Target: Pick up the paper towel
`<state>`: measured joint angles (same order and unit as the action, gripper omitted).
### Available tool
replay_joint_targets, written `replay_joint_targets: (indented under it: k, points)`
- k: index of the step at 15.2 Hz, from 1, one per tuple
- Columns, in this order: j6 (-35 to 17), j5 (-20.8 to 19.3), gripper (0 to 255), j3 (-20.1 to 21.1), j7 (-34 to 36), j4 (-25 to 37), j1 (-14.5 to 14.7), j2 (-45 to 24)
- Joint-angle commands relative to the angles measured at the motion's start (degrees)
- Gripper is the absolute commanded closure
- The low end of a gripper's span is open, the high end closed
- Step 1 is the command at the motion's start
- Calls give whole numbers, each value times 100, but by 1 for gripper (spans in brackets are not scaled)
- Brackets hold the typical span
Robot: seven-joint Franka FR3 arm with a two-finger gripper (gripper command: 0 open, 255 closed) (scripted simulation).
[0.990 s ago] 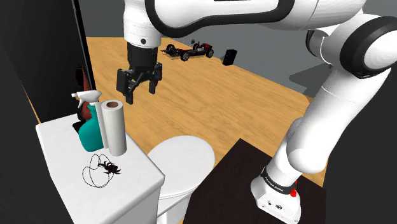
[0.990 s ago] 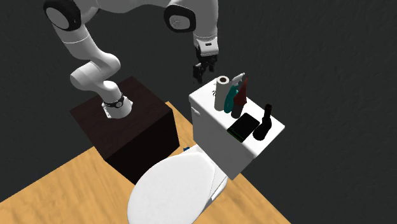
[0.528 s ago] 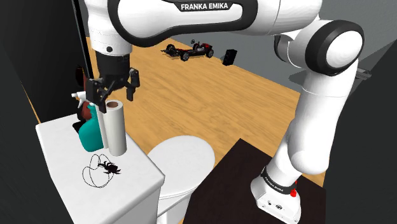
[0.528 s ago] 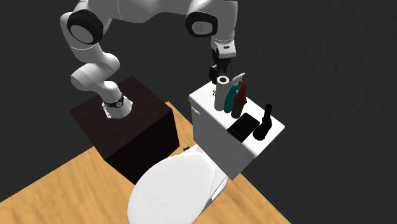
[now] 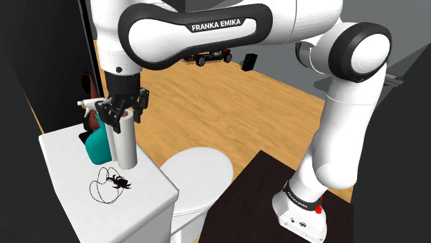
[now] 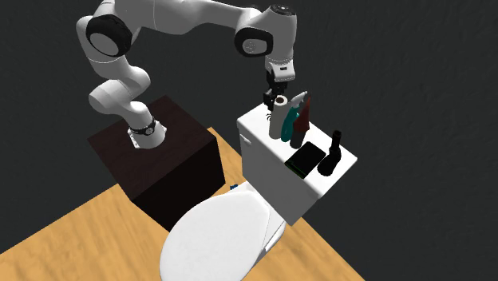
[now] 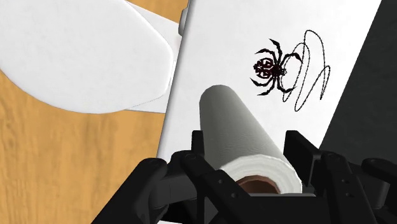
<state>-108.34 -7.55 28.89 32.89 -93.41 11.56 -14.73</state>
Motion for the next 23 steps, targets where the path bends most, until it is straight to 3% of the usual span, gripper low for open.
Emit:
replay_joint_targets:
  k: [1, 9, 23]
  points:
    - [-14, -3, 255, -1, 2, -9, 1, -4]
    - [-16, -2, 255, -3, -4, -12, -3, -3]
    - [1071, 9, 255, 33, -34, 1097, 77, -23]
